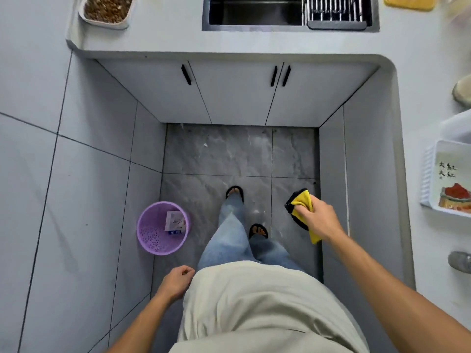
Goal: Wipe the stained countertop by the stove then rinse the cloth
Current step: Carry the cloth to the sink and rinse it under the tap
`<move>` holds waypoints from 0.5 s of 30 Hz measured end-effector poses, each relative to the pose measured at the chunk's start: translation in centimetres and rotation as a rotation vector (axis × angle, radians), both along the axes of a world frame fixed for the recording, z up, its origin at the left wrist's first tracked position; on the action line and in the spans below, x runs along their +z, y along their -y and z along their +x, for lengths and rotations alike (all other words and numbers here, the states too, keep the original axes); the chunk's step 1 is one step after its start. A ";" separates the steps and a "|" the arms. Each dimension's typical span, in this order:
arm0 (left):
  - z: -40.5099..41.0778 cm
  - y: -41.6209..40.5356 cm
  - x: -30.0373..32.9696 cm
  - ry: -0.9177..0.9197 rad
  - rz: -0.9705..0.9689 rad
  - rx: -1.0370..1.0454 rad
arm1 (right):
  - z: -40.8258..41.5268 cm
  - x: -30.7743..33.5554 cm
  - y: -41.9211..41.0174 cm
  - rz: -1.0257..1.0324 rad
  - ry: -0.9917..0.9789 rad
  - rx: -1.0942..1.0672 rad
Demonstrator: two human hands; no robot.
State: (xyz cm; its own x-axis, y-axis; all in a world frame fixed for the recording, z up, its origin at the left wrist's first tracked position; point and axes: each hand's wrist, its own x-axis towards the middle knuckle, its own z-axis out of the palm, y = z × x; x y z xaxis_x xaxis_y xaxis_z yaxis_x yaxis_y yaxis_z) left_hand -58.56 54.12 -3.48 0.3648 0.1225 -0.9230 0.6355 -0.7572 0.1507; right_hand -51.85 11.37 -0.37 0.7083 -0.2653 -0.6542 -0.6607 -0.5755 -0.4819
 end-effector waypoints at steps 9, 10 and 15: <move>18.5 1.5 -0.1 0.051 -0.044 -0.011 | 10.3 -0.7 0.0 0.002 -0.050 -0.041; 21.1 2.2 0.0 0.065 -0.076 0.018 | 10.6 -0.8 0.3 -0.004 -0.066 -0.061; 33.4 7.4 1.2 0.201 -0.131 -0.004 | 10.9 -1.5 2.3 -0.037 -0.164 -0.142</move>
State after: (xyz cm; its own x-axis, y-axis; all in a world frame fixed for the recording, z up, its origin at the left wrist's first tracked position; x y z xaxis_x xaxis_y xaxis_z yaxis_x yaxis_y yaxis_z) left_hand -25.14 46.72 -2.30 0.5430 0.0048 -0.8397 0.5796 -0.7257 0.3707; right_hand -40.96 9.04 -1.83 0.5470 -0.3807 -0.7456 -0.8042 -0.4863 -0.3416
